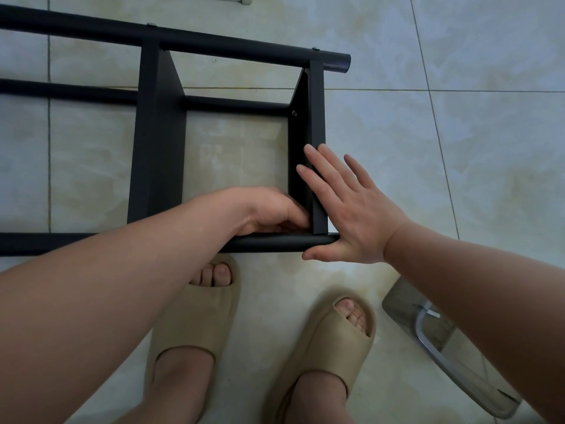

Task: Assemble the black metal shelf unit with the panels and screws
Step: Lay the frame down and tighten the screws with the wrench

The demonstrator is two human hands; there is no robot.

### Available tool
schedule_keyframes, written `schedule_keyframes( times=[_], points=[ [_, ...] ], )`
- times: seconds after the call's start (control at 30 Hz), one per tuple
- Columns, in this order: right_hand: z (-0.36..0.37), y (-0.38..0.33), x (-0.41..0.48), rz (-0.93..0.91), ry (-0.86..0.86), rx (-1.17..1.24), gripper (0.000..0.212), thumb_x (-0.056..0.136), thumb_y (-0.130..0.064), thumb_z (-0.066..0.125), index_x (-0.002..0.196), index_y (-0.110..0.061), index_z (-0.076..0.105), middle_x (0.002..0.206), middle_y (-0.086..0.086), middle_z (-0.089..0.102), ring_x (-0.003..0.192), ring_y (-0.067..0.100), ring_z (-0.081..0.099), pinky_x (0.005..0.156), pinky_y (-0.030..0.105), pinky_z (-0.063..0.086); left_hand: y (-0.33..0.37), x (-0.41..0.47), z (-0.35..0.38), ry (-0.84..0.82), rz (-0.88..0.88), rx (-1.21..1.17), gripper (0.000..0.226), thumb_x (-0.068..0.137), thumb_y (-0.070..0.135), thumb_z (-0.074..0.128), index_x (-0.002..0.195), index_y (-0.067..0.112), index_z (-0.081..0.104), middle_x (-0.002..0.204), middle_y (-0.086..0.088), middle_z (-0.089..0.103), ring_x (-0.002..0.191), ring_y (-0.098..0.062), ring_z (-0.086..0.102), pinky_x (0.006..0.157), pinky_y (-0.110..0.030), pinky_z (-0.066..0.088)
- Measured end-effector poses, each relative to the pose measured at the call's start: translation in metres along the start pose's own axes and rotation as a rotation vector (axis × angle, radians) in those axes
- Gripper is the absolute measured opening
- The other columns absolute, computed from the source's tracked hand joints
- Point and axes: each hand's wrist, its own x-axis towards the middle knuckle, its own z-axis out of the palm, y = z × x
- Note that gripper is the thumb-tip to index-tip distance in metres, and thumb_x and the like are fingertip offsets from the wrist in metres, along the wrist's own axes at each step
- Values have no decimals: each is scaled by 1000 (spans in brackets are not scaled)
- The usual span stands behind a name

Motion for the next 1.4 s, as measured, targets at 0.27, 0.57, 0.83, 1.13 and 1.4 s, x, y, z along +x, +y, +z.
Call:
schedule_keyframes(
  times=[0.27,0.57,0.83,1.13,1.4],
  points=[
    [-1,-1,0,-1,4,-2,119,79,-90,35,160,-5,18,169,15,3,157,30,1,123,59,17,1,0,2,16,-28,3,15,87,3,61,82,9,74,80,-11,74,72,-21,71,68,-28,57],
    [-1,-1,0,0,5,4,119,79,-90,36,160,-5,17,169,15,4,157,30,1,123,58,16,0,0,0,-36,-64,-31,28,88,2,57,73,13,78,80,-10,73,73,-21,69,75,-32,54],
    [0,0,0,0,3,0,119,79,-90,35,161,-6,16,169,14,3,157,30,0,123,58,15,0,-1,1,-4,-10,20,40,87,-4,57,57,16,75,64,-5,70,59,-15,69,55,-21,52],
    [0,0,0,-1,7,1,119,79,-90,35,161,-5,16,169,14,2,157,30,-1,123,59,15,2,0,3,20,-40,36,14,89,5,61,96,1,73,90,-19,74,78,-25,71,75,-33,56],
    [2,0,0,1,20,7,119,79,-91,36,161,-6,17,169,14,3,157,30,1,123,58,16,1,0,0,-56,-48,-40,24,88,-4,52,83,7,73,76,-9,71,72,-21,67,75,-32,51]
  ],
)
